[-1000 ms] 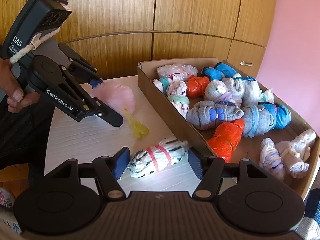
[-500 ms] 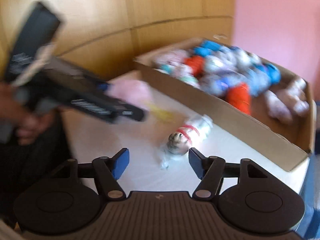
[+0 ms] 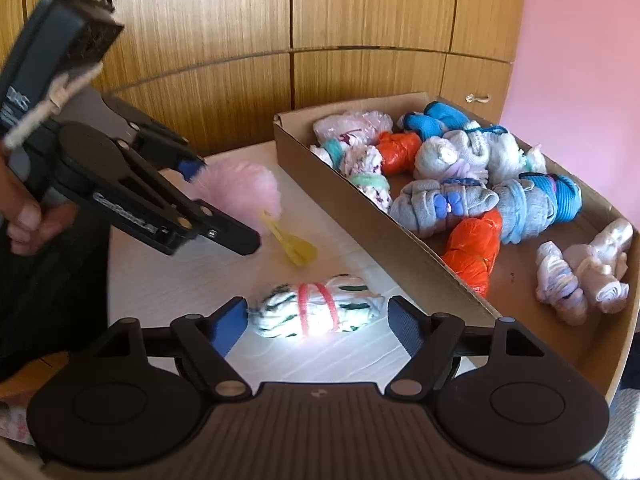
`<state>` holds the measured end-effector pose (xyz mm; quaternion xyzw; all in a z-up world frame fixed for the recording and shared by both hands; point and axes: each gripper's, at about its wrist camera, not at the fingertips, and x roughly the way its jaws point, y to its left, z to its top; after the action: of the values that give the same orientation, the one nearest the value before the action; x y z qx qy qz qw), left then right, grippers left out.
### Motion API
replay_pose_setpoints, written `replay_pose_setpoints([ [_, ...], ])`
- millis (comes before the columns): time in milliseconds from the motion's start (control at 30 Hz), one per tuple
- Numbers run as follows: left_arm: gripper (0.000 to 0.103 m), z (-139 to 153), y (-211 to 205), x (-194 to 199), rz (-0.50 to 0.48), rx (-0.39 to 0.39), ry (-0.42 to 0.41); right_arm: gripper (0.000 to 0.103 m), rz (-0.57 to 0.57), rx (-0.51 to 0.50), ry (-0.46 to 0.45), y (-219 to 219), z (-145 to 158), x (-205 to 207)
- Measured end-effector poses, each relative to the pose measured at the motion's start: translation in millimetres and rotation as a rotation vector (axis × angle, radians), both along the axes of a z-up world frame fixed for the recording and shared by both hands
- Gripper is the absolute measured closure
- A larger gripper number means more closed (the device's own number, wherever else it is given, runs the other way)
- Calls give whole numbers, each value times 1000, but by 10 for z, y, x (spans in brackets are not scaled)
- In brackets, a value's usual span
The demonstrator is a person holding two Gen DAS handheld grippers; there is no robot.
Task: Organize objects
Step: 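Grasp the white bundle with red bands with the right gripper, then carry both bundles into the box and open both grippers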
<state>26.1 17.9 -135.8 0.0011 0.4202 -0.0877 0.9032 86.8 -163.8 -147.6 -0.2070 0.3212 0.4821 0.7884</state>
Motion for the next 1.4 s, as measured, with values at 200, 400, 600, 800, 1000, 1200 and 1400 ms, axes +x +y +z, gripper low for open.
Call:
replay_pose_setpoints([
  [200, 45, 3, -3, -1, 7, 4, 0, 44, 9, -8, -21, 10, -6, -53],
  [400, 55, 45, 19, 13, 9, 1, 22, 44, -132, 41, 2, -182, 120, -148],
  [600, 55, 350, -182, -24, -56, 37, 7, 44, -286, 83, 29, -461, 368, -274],
  [800, 55, 805, -530, 221, -128, 12, -47, 44, -401, 107, 24, -660, 765, -121],
  [1000, 55, 1086, -1022, 591, -215, 41, -87, 44, -446, 98, -45, -799, 1097, 100],
  [1200, 55, 1049, -1402, 844, -275, 90, -82, 43, -456, 50, -79, -909, 1115, 302],
  [1400, 55, 885, -1490, 1059, -290, 120, -47, 43, -454, 12, -68, -919, 1003, 490],
])
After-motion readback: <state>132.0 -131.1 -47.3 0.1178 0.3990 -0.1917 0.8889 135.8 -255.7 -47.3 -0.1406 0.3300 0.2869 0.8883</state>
